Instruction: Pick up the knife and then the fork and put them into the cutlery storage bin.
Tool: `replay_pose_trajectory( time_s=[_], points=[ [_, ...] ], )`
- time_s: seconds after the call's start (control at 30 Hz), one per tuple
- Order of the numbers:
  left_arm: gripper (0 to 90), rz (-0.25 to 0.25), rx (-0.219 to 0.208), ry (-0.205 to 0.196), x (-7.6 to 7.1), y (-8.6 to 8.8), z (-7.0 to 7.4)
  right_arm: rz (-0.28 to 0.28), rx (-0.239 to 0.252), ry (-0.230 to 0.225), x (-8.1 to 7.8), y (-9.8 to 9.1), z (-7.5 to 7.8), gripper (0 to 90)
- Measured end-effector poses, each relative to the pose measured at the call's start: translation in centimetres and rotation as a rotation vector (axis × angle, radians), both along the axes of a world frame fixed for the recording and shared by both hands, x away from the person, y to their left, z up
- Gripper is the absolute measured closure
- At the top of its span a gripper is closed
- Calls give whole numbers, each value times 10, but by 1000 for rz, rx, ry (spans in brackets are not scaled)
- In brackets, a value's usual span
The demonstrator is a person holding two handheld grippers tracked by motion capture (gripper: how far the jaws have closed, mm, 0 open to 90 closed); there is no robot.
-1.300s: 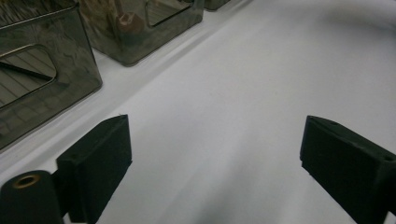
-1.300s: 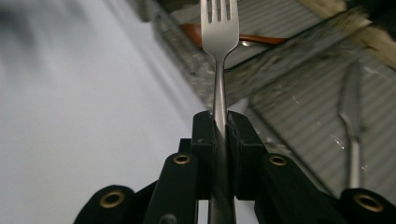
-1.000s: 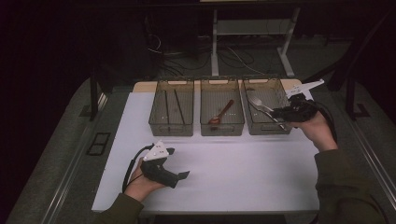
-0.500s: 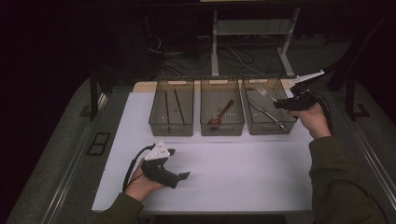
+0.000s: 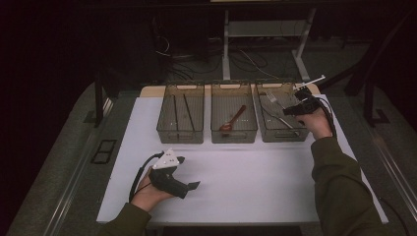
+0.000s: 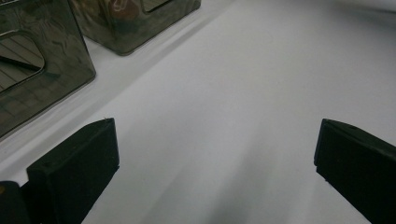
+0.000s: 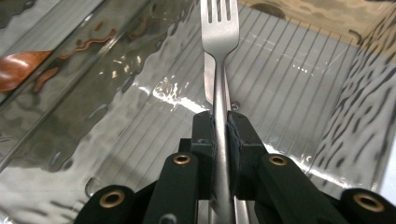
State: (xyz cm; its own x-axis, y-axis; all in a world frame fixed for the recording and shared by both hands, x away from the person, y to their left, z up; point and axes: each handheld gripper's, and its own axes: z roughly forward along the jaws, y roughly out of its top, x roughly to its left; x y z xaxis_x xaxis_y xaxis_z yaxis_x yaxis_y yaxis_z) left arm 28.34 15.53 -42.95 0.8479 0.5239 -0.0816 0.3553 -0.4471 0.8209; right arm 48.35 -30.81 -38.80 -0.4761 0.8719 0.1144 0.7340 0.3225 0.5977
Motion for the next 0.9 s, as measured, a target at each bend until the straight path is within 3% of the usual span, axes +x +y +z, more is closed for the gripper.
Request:
replay_pose_trajectory(
  time_s=[0.27, 0.37, 0.43, 0.6, 0.73, 0.9],
  points=[
    [0, -4, 4, 1, 1, 1, 0, -1, -40, 47, 3, 5, -11, 809],
    [0, -3, 3, 2, 1, 1, 0, 0, -23, 74, 4, 5, -14, 805],
    [0, -4, 4, 1, 1, 1, -1, -2, -47, 70, 3, 5, -16, 797],
    [0, -5, 3, 4, 1, 1, -1, -43, 7, 32, 2, 3, -13, 630],
    [0, -7, 5, 5, 1, 2, -1, -42, 47, -6, 0, 0, -8, 500],
    [0, -8, -1, 7, 2, 2, -1, -28, 102, -76, -8, -2, 4, 438]
  ],
)
